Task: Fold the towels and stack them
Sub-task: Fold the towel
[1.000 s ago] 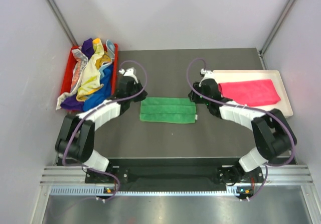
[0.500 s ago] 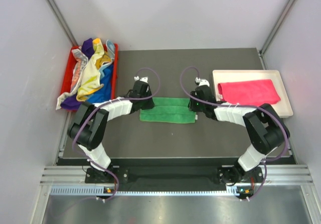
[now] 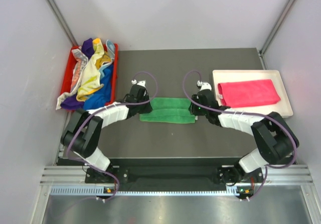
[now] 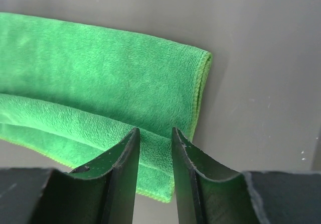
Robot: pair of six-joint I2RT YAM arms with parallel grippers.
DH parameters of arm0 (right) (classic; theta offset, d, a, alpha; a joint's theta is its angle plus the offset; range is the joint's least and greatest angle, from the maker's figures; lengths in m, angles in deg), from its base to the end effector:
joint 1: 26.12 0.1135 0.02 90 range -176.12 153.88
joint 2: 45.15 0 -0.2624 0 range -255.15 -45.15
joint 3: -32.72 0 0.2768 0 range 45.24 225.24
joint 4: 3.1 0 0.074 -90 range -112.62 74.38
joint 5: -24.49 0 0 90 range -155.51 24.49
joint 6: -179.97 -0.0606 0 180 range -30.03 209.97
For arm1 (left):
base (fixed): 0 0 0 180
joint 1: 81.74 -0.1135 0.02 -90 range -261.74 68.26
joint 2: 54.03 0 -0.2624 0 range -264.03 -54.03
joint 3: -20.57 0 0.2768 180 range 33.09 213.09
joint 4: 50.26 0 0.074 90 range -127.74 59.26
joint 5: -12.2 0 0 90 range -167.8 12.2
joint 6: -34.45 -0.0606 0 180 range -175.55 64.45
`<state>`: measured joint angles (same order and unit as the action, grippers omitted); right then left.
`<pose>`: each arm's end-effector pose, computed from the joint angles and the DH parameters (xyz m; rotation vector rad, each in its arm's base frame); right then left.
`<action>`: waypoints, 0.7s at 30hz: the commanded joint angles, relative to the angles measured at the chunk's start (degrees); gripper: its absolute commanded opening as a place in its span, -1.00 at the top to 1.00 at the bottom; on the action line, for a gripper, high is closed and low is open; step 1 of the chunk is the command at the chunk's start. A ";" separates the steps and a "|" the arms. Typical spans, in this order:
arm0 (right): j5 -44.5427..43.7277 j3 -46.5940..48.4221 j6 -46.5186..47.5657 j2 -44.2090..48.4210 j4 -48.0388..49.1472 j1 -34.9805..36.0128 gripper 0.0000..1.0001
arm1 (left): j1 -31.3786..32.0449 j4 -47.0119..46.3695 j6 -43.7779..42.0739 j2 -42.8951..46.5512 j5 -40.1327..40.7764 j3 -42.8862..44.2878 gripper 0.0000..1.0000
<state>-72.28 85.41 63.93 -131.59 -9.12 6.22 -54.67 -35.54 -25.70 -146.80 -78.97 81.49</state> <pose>0.2885 0.1742 0.1358 -0.0625 2.2909 0.4054 0.3203 -0.1651 0.1318 -0.0493 2.4403 -0.4851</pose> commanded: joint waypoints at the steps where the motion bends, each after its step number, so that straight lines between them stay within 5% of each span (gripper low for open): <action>1: -0.71 -0.87 -0.68 3.55 0.62 1.41 0.36 | 0.27 -0.09 -0.58 3.74 0.64 -1.82 0.69; 21: 0.61 -8.52 -0.94 9.88 0.53 3.08 0.35 | 0.61 3.34 -0.23 13.41 3.28 -10.61 0.71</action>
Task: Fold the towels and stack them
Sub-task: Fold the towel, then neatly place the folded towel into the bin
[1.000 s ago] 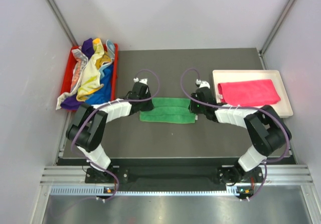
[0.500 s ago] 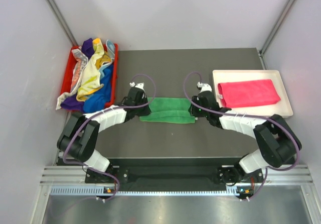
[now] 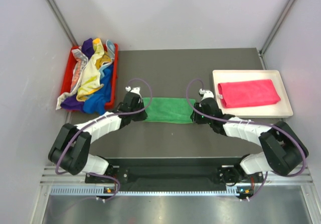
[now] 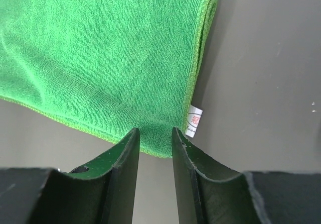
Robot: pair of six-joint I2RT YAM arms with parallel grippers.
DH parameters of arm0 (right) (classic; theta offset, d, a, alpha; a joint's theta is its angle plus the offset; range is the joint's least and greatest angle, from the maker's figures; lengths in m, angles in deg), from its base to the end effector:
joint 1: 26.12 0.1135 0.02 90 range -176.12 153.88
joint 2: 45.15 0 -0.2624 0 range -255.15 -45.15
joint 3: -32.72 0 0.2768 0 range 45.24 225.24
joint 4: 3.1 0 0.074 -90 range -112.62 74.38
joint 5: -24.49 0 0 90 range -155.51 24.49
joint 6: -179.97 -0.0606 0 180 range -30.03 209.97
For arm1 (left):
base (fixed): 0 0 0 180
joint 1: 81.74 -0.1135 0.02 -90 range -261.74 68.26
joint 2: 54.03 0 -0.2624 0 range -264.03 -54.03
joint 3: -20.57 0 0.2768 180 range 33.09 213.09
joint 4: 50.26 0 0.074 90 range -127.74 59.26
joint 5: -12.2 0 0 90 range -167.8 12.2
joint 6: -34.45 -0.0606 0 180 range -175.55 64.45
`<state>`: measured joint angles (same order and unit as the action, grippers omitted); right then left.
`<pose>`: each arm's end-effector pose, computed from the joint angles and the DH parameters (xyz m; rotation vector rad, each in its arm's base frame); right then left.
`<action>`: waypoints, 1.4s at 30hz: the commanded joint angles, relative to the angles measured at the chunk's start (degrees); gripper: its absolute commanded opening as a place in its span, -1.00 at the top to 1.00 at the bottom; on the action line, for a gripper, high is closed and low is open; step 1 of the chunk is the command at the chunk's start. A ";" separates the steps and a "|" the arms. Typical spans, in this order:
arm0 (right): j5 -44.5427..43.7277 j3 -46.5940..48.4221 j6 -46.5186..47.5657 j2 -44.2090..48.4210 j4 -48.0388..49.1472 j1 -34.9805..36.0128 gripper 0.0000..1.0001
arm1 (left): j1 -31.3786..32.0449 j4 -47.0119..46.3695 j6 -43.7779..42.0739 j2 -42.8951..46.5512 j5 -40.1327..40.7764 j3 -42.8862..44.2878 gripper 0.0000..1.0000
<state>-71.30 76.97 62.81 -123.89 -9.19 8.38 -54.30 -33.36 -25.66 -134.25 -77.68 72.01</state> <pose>0.2498 0.1643 0.1268 -0.0944 2.3133 0.4453 0.2770 -0.1437 0.1425 -0.0528 2.4200 -0.4707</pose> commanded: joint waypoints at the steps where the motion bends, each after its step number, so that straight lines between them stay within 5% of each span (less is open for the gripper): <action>1: -0.37 -0.08 0.17 2.19 0.42 0.92 0.35 | 0.24 1.33 -0.62 -0.01 2.34 -0.95 0.71; 11: -0.72 -1.49 0.00 0.61 1.47 0.92 0.35 | -0.63 3.44 0.26 -3.79 9.10 -0.24 0.74; 22: -1.86 -1.58 -0.44 0.60 -0.55 0.83 0.35 | -2.30 5.90 1.22 -0.55 6.83 0.63 0.74; 31: -3.98 6.24 1.67 5.00 -8.28 -2.68 0.01 | -1.34 8.29 -0.54 6.04 -2.03 6.60 0.62; 42: 2.61 13.09 0.88 -3.95 -6.88 -6.20 -0.12 | 8.22 -1.21 3.33 -12.91 -7.33 20.04 0.65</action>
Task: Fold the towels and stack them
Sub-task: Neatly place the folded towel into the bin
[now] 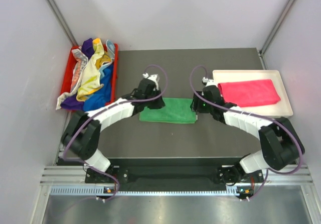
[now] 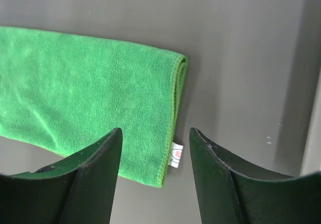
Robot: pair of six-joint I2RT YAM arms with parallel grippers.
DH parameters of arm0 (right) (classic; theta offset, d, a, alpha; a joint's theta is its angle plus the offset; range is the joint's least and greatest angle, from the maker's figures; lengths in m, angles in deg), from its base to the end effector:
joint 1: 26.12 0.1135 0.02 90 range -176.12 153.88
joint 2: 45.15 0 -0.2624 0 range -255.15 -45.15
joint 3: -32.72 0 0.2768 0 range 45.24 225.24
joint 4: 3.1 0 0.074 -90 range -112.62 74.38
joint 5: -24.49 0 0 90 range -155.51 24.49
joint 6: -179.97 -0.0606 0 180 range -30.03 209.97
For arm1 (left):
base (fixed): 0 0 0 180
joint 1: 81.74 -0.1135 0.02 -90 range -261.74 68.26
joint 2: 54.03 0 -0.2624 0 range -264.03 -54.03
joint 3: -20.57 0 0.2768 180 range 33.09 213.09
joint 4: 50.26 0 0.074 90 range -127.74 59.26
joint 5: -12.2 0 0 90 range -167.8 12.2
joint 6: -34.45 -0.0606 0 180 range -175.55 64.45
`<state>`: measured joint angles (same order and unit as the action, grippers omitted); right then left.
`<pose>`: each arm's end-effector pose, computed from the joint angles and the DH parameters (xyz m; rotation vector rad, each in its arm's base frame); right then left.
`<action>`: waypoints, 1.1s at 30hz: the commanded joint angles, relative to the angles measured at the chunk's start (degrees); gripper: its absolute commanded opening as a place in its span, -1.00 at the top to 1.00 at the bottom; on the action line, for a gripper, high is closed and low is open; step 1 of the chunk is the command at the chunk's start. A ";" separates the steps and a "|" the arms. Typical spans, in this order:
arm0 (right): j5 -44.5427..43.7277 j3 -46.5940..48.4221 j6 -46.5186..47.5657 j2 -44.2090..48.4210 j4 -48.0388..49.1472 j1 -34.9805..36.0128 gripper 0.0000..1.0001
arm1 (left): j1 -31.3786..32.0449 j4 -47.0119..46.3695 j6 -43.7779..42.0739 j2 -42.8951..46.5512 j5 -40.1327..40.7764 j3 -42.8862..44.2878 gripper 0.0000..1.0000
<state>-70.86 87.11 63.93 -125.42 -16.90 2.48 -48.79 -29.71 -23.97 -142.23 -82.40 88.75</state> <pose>0.2908 0.1521 0.1655 -0.0009 2.2913 0.3988 0.3111 -0.2075 0.1936 0.0721 2.3689 -0.6627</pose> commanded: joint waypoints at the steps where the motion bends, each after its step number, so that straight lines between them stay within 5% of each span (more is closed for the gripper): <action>1: 2.35 3.13 -0.41 -3.13 0.93 -0.30 -0.13 | 3.69 -5.30 1.74 -6.44 -2.35 4.10 0.66; 8: 3.24 3.57 -1.73 -9.63 3.39 -0.21 -0.15 | 8.53 -7.59 4.81 -15.94 1.70 3.68 0.76; 20: -0.63 5.15 -4.63 -15.70 3.21 4.44 -0.15 | 10.38 -10.76 7.63 -14.81 4.07 -1.60 0.83; 26: -4.05 7.34 -5.60 -17.72 -1.07 6.46 0.24 | 10.73 -12.86 9.99 -11.83 7.67 -4.06 0.85; 32: -8.45 9.02 -4.28 -17.47 -6.17 6.56 0.99 | 10.73 -12.44 10.80 -0.34 14.52 -6.00 0.82; 33: -9.15 9.37 -3.84 -17.12 -6.89 6.56 1.00 | 10.73 -11.47 10.36 1.26 15.23 -5.65 0.82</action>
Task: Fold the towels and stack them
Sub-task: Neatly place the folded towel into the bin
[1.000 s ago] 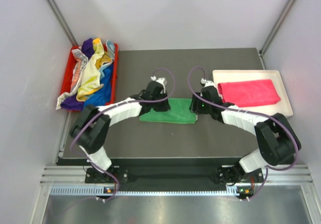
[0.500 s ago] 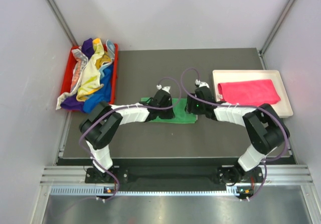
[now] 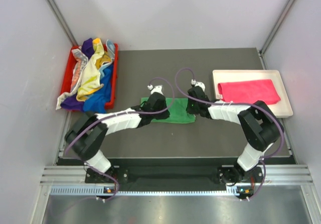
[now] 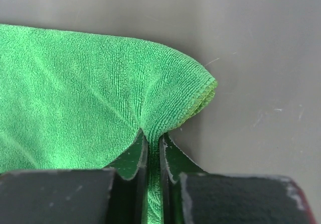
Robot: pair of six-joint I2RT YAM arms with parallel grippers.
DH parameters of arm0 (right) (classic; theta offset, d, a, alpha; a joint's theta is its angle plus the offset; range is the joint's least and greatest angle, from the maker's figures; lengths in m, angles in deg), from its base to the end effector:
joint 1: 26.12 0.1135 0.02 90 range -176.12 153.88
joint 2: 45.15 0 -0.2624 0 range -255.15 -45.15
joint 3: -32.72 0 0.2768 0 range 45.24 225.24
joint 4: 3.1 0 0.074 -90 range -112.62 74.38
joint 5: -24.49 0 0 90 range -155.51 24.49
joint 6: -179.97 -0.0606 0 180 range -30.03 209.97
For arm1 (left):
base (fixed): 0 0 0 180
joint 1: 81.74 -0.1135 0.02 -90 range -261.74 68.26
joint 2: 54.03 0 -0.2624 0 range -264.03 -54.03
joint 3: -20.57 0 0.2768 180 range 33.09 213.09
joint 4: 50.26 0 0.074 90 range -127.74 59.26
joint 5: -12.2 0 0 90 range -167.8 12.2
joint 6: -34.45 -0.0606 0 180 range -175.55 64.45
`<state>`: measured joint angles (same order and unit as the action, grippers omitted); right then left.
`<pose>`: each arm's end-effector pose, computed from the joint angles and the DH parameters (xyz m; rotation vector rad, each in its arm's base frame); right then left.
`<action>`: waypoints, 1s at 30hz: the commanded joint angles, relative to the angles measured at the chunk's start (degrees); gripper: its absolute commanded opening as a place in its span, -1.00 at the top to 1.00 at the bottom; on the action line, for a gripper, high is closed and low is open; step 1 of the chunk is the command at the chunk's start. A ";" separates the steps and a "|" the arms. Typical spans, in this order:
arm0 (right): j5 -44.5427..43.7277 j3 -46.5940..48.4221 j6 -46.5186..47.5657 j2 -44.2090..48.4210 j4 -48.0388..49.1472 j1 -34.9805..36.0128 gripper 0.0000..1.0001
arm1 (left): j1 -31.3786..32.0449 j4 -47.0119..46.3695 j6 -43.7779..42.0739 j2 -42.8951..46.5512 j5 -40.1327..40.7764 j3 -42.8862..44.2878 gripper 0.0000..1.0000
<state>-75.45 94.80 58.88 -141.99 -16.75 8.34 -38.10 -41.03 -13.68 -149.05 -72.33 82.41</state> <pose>0.3088 0.1993 0.1162 0.0087 2.4240 0.3209 0.2745 -0.2538 0.1328 -0.0135 2.3961 -0.6331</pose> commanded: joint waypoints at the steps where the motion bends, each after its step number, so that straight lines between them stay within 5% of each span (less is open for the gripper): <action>1: -6.05 1.94 2.17 -0.20 -7.74 0.79 1.00 | 0.04 0.73 -0.64 9.75 5.94 1.21 0.81; 14: -26.88 13.63 19.83 6.39 -26.02 -0.79 1.00 | -0.04 17.16 -13.82 27.43 11.13 2.19 0.78; 30: -33.22 20.40 38.46 12.90 -29.37 -15.82 1.00 | -1.27 18.23 -18.31 26.03 12.10 -0.10 0.79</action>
<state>-105.65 111.28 92.10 -132.09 -45.75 -4.56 -38.76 -20.98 -31.01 -122.01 -60.17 82.08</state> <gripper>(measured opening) 0.043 0.110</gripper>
